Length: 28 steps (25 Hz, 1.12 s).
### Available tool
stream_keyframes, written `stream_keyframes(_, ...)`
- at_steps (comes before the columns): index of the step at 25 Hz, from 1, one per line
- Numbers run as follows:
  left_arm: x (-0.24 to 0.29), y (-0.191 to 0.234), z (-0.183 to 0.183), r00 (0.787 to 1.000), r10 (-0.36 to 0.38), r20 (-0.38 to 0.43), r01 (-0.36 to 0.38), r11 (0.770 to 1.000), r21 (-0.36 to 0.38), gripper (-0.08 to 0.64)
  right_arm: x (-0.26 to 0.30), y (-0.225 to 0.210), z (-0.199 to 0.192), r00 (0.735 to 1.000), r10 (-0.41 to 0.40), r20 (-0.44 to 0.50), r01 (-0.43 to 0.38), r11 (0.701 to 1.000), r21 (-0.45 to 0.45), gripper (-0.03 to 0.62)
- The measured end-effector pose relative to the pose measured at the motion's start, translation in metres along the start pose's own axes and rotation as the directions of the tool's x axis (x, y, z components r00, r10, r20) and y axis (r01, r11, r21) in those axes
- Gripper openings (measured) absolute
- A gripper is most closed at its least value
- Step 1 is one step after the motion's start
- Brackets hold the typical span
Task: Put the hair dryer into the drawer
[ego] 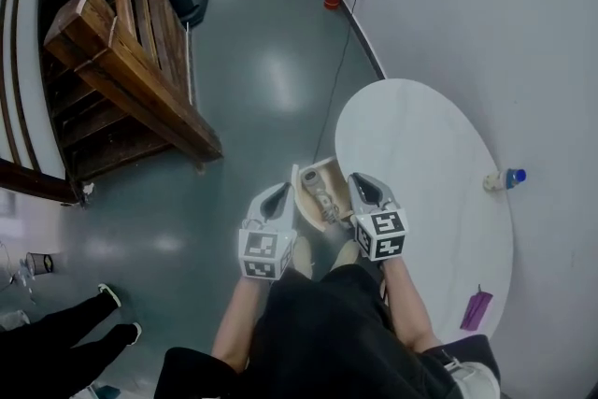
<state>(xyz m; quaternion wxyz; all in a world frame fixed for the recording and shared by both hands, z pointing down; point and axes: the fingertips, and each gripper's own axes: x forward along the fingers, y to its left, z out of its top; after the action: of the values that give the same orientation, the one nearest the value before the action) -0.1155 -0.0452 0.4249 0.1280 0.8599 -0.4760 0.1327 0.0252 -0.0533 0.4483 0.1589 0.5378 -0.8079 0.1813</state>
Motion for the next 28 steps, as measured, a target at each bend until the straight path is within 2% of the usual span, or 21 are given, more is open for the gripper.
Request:
stream_keyframes(5, -0.013, -0.007, 0.021, 0.998, -0.034, 0.048, 0.032, 0.999, 0.040, 0.008, -0.030, 0.004, 0.021, 0.995, -0.040, 0.095, 0.042, 0.999, -0.016, 0.025)
stream_keyframes(12, -0.033, -0.011, 0.043, 0.992, -0.077, 0.099, 0.070, 0.995, 0.067, 0.008, -0.064, 0.015, 0.023, 0.985, -0.073, 0.154, 0.076, 0.997, -0.017, 0.025)
stream_keyframes(28, -0.028, -0.008, 0.047, 0.989, -0.110, 0.099, 0.103, 0.992, 0.073, 0.008, -0.070, 0.019, 0.019, 0.982, -0.095, 0.165, 0.096, 0.995, 0.003, 0.006)
